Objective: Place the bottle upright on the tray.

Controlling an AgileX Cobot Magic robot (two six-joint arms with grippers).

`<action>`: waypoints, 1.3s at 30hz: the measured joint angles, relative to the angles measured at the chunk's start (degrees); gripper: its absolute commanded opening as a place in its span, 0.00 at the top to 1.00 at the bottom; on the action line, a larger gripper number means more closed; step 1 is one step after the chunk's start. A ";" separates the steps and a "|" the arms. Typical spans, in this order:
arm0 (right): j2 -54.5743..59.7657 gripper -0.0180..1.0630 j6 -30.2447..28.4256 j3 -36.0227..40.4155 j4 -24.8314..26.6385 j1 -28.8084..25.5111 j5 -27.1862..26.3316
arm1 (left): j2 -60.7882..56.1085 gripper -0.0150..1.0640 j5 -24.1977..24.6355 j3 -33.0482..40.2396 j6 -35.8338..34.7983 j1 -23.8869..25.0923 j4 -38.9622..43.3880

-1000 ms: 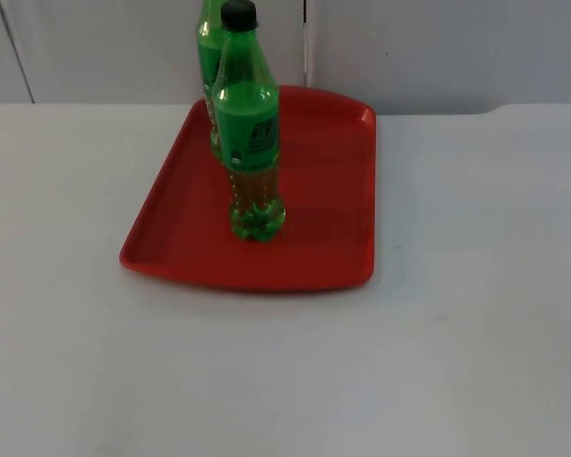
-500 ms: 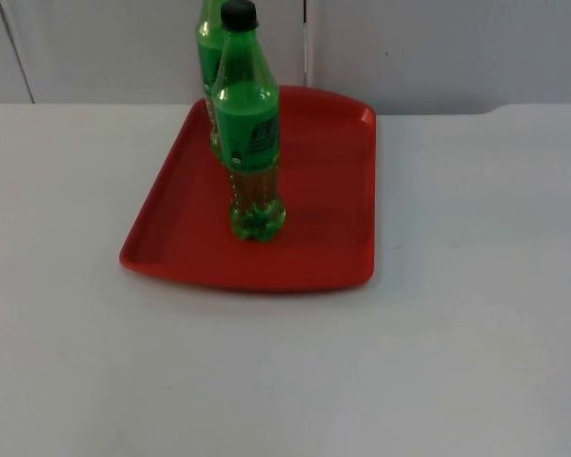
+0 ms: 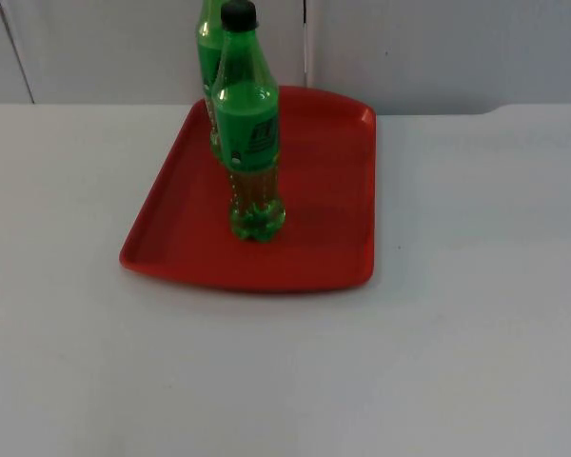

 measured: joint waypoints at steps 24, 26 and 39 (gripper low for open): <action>-0.12 0.01 -0.54 2.24 -0.35 0.00 3.48 | 0.00 0.01 0.00 0.00 0.00 0.00 0.00; -0.12 0.01 -0.54 2.24 -0.35 0.00 3.48 | 0.00 0.01 0.00 0.00 0.00 0.00 0.00; -0.12 0.01 -0.63 2.24 -0.07 -2.92 3.48 | 0.00 0.01 0.00 0.00 0.00 0.00 0.00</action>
